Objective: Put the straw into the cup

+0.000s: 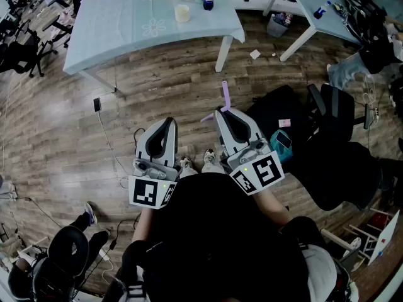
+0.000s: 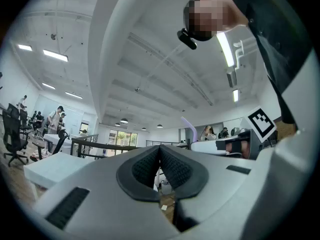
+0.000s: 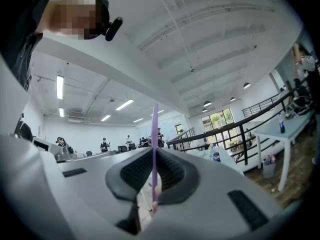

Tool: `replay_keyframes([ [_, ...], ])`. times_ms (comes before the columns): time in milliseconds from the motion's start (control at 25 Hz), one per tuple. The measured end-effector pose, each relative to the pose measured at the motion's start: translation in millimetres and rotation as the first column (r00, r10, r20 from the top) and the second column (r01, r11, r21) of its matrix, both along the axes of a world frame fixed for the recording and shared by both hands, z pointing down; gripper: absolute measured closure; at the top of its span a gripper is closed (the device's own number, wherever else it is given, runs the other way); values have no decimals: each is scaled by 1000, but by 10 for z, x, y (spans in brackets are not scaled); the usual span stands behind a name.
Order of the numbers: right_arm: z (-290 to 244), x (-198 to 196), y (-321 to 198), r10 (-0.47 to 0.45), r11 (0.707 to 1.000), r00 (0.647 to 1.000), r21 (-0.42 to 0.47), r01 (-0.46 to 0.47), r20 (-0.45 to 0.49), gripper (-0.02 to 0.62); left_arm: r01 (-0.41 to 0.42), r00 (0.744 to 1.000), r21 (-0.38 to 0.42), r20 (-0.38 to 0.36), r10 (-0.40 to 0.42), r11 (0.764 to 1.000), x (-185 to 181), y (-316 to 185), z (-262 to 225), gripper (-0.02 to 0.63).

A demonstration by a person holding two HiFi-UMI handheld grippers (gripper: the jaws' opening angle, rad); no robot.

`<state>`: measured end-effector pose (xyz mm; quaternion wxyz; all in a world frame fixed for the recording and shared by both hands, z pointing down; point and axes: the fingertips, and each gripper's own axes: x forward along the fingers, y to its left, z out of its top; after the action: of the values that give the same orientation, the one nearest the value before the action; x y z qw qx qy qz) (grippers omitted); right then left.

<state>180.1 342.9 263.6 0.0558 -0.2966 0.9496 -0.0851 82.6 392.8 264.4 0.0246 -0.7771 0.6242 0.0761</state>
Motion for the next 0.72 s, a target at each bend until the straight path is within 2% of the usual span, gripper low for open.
replay_keyframes([
  [240, 60, -119, 6, 1, 1000, 1000, -10, -2, -17, 566, -17, 1000, -5, -3, 17, 1000, -86, -47, 35, 594],
  [720, 88, -172, -17, -18, 1000, 999, -20, 17, -38, 566, -39, 999, -18, -14, 39, 999, -36, -109, 71, 594],
])
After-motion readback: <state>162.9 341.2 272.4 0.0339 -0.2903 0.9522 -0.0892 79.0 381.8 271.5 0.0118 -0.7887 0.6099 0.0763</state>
